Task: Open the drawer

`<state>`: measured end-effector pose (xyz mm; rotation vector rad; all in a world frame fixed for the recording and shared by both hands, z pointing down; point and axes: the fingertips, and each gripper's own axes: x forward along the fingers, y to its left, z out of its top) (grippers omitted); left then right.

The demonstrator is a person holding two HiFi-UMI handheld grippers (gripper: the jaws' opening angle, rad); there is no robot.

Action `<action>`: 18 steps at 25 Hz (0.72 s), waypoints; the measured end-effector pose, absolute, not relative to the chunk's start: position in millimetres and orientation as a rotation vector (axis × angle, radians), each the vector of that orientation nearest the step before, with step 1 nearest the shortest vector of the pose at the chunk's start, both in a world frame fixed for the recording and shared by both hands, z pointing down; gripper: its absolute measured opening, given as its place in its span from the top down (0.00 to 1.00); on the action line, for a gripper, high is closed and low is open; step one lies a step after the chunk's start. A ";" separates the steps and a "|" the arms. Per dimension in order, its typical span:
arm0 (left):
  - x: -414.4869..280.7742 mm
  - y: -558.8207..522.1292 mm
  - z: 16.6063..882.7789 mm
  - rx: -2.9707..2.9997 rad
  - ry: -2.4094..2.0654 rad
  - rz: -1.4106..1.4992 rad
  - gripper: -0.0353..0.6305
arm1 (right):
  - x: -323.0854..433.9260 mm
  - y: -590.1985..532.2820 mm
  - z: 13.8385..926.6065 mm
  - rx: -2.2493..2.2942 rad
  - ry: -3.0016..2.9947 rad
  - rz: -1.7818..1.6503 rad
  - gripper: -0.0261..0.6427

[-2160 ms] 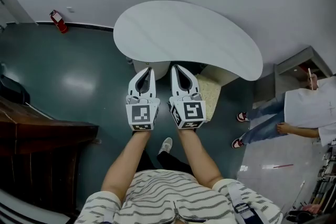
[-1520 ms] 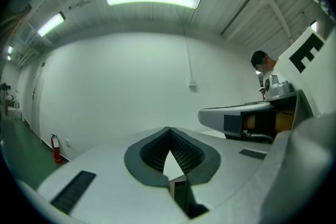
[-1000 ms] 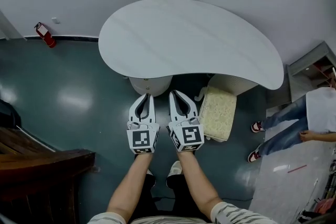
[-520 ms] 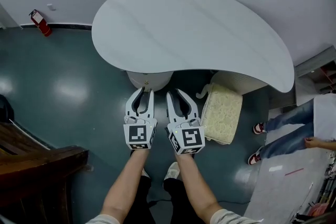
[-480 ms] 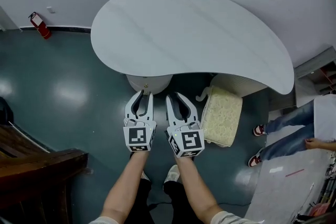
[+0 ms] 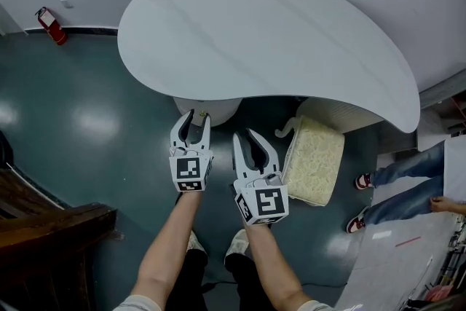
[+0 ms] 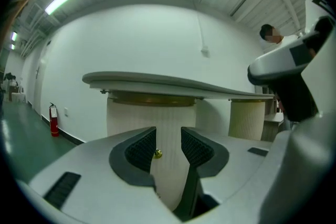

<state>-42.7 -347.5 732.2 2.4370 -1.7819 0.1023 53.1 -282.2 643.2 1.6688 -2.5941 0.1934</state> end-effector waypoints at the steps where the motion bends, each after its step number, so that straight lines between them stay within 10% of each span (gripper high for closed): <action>1: -43.6 -352.7 738.8 2.433 -1.784 0.110 0.74 | 53.0 -282.0 644.0 1.670 -2.596 0.185 0.83; 18: -47.2 -408.5 805.8 2.376 -1.823 0.223 0.69 | 66.0 -292.7 670.5 1.691 -2.575 0.189 0.94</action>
